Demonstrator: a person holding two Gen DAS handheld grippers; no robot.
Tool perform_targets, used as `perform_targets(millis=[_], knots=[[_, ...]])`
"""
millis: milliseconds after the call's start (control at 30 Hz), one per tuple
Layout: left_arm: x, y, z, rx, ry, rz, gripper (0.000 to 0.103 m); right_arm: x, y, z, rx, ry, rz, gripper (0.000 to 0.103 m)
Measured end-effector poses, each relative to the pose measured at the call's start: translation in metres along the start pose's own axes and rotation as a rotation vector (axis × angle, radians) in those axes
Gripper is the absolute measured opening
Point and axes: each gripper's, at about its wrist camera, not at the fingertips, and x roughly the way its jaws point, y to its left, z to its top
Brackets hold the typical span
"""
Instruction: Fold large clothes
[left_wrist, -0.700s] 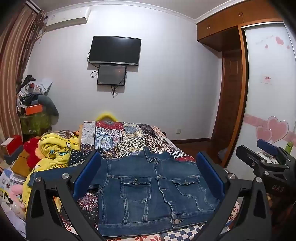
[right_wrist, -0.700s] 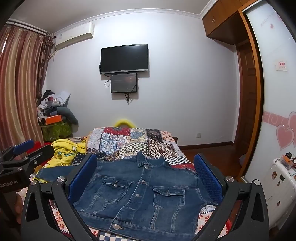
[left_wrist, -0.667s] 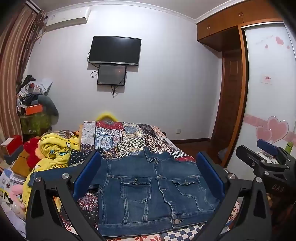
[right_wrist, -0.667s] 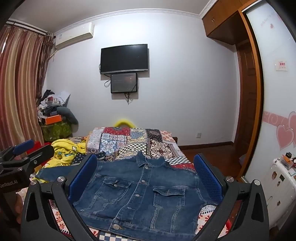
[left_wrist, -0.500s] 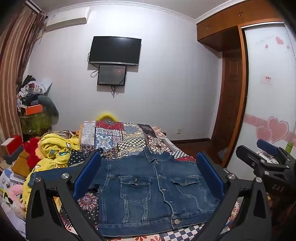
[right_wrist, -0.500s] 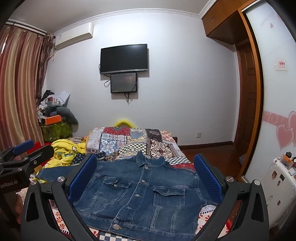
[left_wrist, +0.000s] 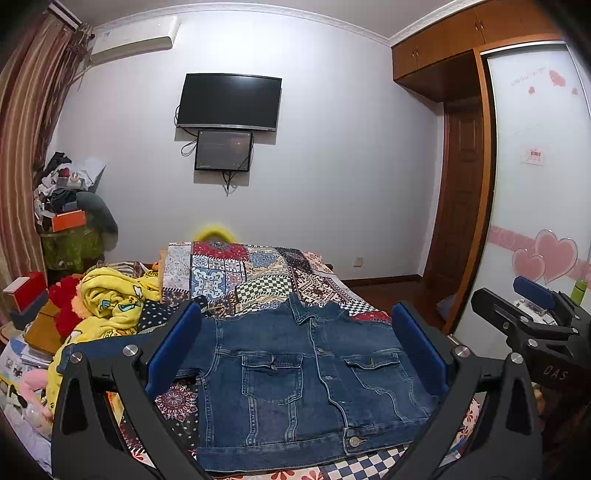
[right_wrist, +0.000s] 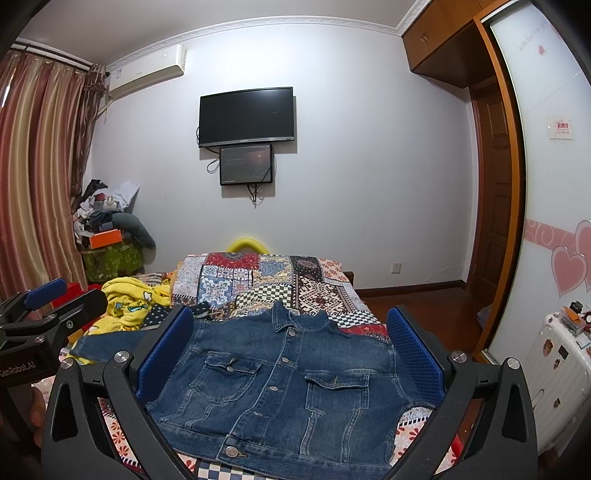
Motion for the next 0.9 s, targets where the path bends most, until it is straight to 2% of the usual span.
perform_targets(millis=[900], knots=[[0.011,0.002,0.002,0.031,0.003,0.011,0.103,0.010,-0.005,0.003,-0.005,0.017,-0.018,0.103]])
